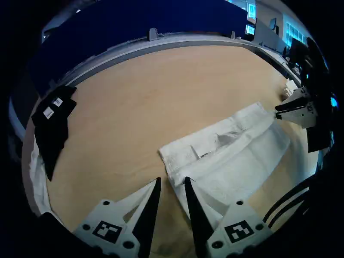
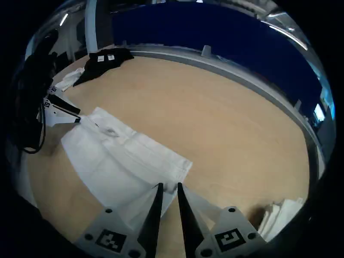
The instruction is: Fold towel
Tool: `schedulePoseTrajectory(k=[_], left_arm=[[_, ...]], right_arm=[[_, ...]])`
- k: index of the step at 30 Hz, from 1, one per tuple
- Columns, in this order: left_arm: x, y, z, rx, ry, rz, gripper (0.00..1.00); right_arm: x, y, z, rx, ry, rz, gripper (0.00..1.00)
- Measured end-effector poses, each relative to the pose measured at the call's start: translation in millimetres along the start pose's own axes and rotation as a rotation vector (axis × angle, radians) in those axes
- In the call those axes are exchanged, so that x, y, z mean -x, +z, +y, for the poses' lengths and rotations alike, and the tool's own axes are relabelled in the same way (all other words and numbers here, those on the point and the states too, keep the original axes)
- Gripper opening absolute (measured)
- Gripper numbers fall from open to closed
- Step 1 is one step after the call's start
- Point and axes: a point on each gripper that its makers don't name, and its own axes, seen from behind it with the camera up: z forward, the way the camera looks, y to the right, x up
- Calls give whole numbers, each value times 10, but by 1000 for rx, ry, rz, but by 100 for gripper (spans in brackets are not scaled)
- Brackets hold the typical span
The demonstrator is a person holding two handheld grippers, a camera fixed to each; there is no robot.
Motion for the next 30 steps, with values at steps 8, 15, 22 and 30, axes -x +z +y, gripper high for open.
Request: schedulePoseTrajectory(k=[8,15,22,30], left_arm=[[-11,-17,-101,-29,-4,8,65],[-14,-88,-191,-46,-19,14,76],[-6,-140,-242,-58,-32,20,76],[15,-193,-246,-60,-46,21,76]], right_arm=[[-59,8,106,38,-3,7,67],[-126,-34,169,64,-19,31,91],[-172,-48,179,73,-18,43,98],[-163,-92,149,71,-17,48,100]])
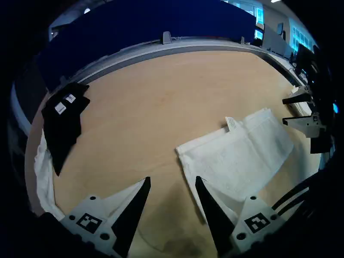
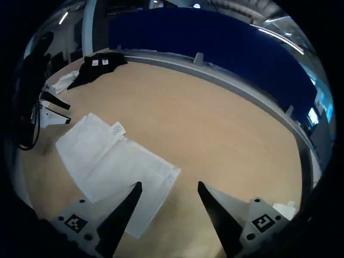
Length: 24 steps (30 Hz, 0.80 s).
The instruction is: Fold towel
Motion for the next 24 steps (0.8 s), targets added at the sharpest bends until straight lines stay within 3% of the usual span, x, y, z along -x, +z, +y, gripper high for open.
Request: schedulePoseTrajectory(k=[24], left_arm=[[412,-370,79,-8,-62,-10,77]], right_arm=[[393,-407,-183,-6,28,-21,100]])
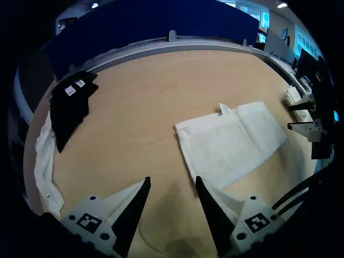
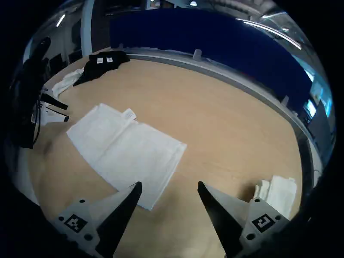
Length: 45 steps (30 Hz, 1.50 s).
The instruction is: Fold towel
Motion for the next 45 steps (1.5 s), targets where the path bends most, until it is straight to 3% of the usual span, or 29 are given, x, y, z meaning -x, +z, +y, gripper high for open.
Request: schedulePoseTrajectory(k=[11,20,30,45], left_arm=[[158,-183,-96,-41,-55,12,76],[454,-422,-229,-98,-118,10,76],[694,-582,-325,-137,-178,5,77],[965,-756,-388,-164,-218,-6,77]], right_arm=[[34,-19,-110,-53,-59,-14,100],[89,23,-247,-112,-136,-43,100],[157,51,-299,-139,-162,-68,98],[477,72,-397,-192,-186,-152,66]])
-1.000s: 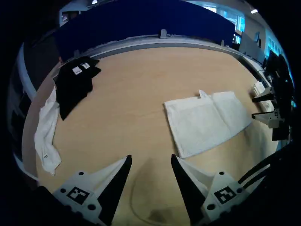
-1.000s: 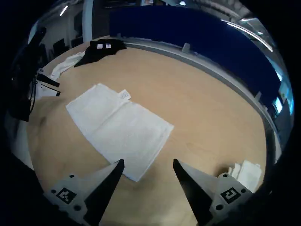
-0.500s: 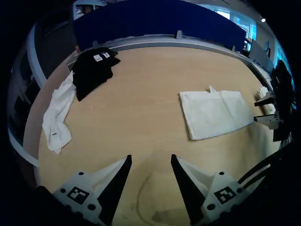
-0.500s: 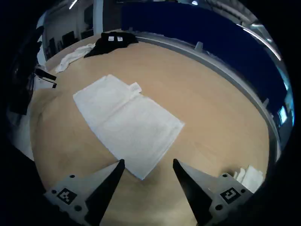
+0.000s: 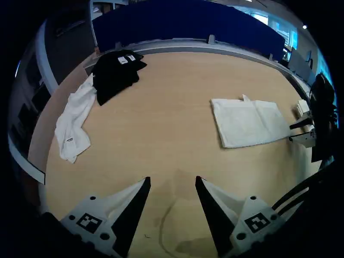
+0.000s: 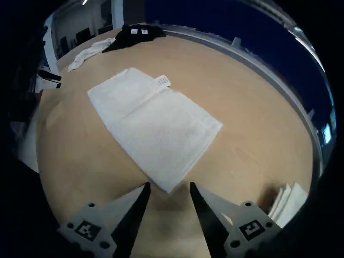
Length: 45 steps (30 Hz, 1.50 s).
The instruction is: Fold towel
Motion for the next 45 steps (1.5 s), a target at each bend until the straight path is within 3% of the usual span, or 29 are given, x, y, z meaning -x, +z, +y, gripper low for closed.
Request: schedulePoseTrajectory(k=[16,24,32,45], left_arm=[[122,-92,-129,-23,-15,-7,77],[155,-144,-157,-27,-22,-9,76],[165,-237,-203,-38,-34,0,76],[253,-397,-257,-59,-34,12,77]], right_arm=[[-22,41,-58,-42,31,4,6],[-120,19,-56,-41,15,27,4],[-490,-90,-62,-43,-12,84,4],[-1306,-308,-205,-38,-193,162,4]])
